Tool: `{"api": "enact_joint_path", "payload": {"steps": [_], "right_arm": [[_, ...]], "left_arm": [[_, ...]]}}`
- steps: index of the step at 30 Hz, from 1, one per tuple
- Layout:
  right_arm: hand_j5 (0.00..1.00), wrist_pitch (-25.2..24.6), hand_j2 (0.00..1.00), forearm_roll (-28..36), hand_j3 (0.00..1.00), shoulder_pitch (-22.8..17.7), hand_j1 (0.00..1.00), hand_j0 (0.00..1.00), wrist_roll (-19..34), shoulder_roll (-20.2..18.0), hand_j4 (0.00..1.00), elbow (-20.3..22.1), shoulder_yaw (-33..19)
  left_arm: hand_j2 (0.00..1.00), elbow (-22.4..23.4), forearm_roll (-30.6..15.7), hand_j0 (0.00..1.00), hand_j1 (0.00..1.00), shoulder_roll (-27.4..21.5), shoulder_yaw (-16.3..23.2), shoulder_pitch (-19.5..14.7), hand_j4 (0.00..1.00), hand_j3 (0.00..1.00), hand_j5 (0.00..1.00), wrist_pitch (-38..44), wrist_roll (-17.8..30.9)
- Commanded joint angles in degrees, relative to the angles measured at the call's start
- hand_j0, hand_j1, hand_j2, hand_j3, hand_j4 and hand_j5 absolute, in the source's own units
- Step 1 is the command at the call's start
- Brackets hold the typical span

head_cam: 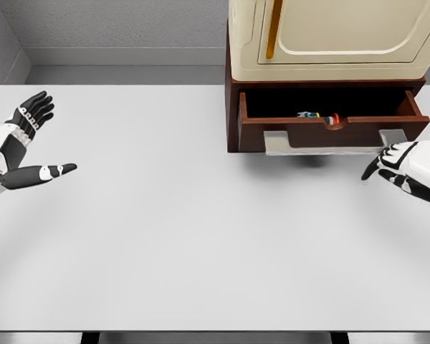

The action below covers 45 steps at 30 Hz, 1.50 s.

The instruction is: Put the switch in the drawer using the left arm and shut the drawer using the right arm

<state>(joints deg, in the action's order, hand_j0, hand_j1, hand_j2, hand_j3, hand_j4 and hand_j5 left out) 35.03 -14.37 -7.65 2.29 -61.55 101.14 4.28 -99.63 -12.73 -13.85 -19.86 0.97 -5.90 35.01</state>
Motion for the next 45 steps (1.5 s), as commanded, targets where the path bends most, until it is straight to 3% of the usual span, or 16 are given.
{"api": "enact_joint_path", "payload": {"steps": [1,10,14,19,28,41,45], "right_arm": [[0.47,-0.03,0.47,0.13,0.47,0.09,0.47,0.47,-0.09,0.47,0.47,-0.06,1.69],[0.47,-0.03,0.47,-0.49,0.47,0.88,0.47,0.47,-0.09,0.55,0.47,-0.5,2.57],[0.48,-0.03,0.48,-0.49,0.48,1.93,0.48,0.48,-0.09,0.55,0.48,-3.05,3.1],[0.48,-0.03,0.48,-0.57,0.48,6.68,0.48,0.48,-0.09,1.78,0.48,-4.98,7.67],[0.48,-0.03,0.48,-0.57,0.48,10.37,0.48,0.48,-0.09,3.36,0.48,-5.77,10.57],[0.48,-0.03,0.48,-0.57,0.48,18.19,0.48,0.48,0.0,6.79,0.48,-10.7,16.64],[0.49,-0.03,0.49,-0.57,0.49,18.72,0.49,0.49,0.0,7.41,0.49,-11.49,16.81]], "left_arm": [[1.0,0.14,-0.37,1.0,1.0,-0.03,-0.01,0.0,1.0,1.0,1.0,0.02,-0.01],[1.0,0.14,-0.37,1.0,1.0,0.05,-0.09,0.0,1.0,1.0,1.0,0.02,-0.01],[1.0,0.05,-0.37,1.0,1.0,0.05,-0.09,0.0,1.0,1.0,1.0,0.02,-0.01],[1.0,-0.12,-0.37,1.0,1.0,0.14,-0.09,0.0,1.0,1.0,1.0,0.02,-0.01],[1.0,-0.39,-0.37,1.0,1.0,0.32,-0.09,0.09,1.0,1.0,1.0,0.02,-0.01],[1.0,-0.47,-0.37,1.0,1.0,0.41,-0.09,0.09,1.0,1.0,1.0,0.02,-0.01],[1.0,-0.47,-0.37,1.0,1.0,0.41,-0.09,0.09,1.0,1.0,1.0,0.02,-0.01]]}}
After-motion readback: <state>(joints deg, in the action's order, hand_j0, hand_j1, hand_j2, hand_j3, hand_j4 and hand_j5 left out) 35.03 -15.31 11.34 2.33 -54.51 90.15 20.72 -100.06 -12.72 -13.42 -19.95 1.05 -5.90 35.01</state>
